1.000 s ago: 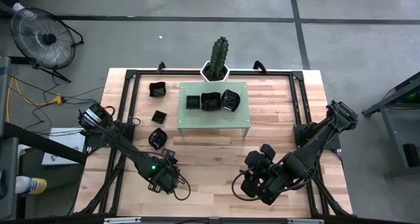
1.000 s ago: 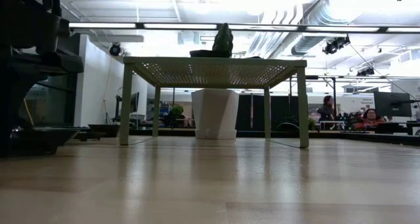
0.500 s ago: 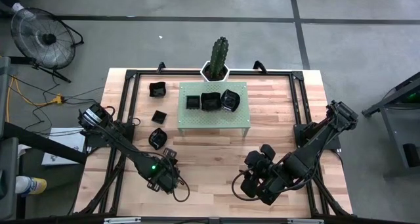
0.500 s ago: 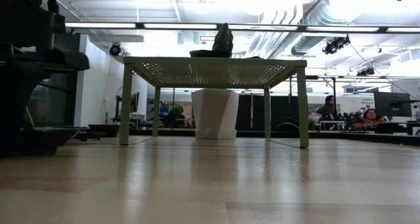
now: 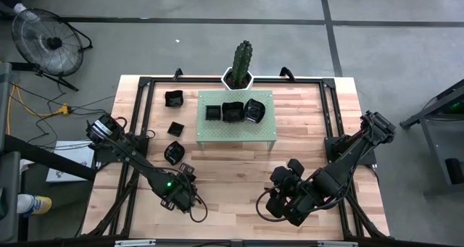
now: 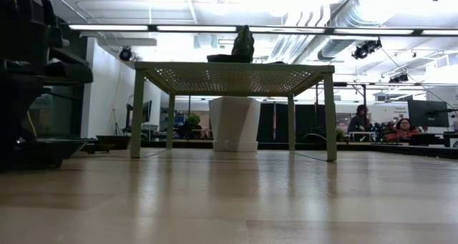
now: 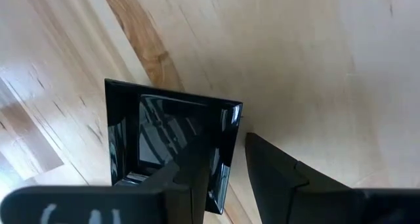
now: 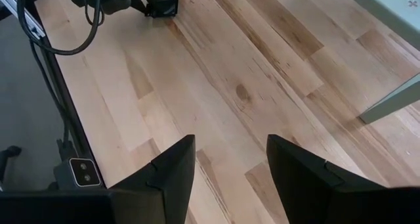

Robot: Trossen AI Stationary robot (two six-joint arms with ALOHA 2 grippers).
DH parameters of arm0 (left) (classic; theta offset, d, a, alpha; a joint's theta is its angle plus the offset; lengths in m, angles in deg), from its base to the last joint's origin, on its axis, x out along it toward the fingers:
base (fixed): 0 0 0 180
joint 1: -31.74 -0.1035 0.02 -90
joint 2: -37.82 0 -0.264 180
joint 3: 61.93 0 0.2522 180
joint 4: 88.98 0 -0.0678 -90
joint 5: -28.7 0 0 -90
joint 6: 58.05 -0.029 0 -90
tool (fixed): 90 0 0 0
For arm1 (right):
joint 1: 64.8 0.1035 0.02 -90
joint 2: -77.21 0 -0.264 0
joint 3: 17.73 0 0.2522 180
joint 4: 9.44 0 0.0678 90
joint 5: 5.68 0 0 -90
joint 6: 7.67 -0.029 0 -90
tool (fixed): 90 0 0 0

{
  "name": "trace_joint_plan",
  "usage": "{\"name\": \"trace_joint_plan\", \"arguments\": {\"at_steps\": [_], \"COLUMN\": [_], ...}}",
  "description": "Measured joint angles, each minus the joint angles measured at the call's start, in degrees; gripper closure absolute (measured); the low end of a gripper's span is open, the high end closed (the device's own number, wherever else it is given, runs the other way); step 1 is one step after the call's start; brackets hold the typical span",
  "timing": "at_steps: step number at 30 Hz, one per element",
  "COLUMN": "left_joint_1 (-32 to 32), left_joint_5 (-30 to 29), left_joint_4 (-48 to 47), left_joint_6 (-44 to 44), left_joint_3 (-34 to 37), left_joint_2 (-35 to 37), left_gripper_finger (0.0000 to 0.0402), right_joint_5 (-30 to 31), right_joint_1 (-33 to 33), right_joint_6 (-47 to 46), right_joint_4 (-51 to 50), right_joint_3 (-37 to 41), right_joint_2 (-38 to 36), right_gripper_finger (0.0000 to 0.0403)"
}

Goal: Pick & Place Mini shaped plates
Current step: Stack the square plate on top of the square plates on the shelf

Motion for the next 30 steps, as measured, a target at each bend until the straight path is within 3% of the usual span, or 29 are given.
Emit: {"name": "trace_joint_plan", "arguments": {"at_steps": [7,17,30], "left_joint_1": [0.0,0.0,0.0], "left_joint_5": [0.0,-0.3,1.4], "left_joint_4": [0.0,-0.4,-4.8], "left_joint_6": [0.0,0.0,-1.1], "left_joint_3": [0.0,0.1,-3.2], "left_joint_2": [0.0,0.0,0.0], "left_gripper_finger": [0.0311,0.0395,0.0400], "right_joint_5": [0.0,0.0,0.0], "right_joint_1": [0.0,0.0,0.0], "right_joint_6": [0.1,0.0,0.1], "right_joint_4": [0.0,0.0,0.0], "right_joint_3": [0.0,0.0,0.0], "right_joint_2": [0.0,0.0,0.0], "right_gripper_finger": [0.0219,0.0219,0.0219]}}
